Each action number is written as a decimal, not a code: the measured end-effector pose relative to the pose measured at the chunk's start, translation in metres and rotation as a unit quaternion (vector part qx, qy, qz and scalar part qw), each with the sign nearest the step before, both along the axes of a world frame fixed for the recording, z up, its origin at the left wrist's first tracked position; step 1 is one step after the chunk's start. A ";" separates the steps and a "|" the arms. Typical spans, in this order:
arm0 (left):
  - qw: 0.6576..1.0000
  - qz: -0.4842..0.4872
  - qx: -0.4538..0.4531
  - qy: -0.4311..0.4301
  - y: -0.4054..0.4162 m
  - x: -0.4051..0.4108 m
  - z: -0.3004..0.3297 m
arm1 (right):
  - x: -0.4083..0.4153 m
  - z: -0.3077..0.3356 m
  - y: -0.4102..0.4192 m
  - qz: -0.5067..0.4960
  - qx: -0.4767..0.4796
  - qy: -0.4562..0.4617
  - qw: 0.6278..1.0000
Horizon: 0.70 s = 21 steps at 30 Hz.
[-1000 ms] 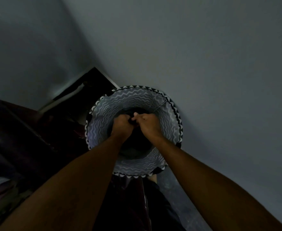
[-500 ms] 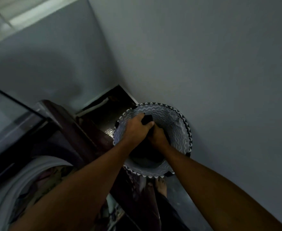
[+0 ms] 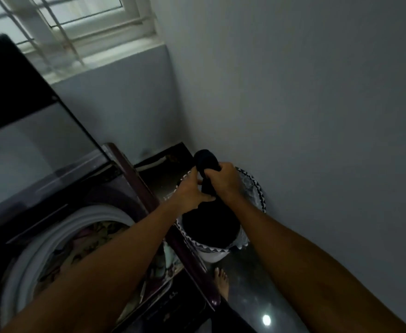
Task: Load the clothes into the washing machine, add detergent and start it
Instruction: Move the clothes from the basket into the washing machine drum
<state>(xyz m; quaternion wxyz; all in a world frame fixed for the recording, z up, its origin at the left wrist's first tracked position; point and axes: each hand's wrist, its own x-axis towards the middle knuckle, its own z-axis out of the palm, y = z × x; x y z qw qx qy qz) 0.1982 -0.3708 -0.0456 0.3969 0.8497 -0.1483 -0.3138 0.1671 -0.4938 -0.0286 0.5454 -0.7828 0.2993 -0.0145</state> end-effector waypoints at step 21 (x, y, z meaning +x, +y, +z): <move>0.907 0.380 -0.039 -0.180 0.195 -0.093 0.104 | 0.000 0.097 0.193 0.263 0.301 0.053 0.915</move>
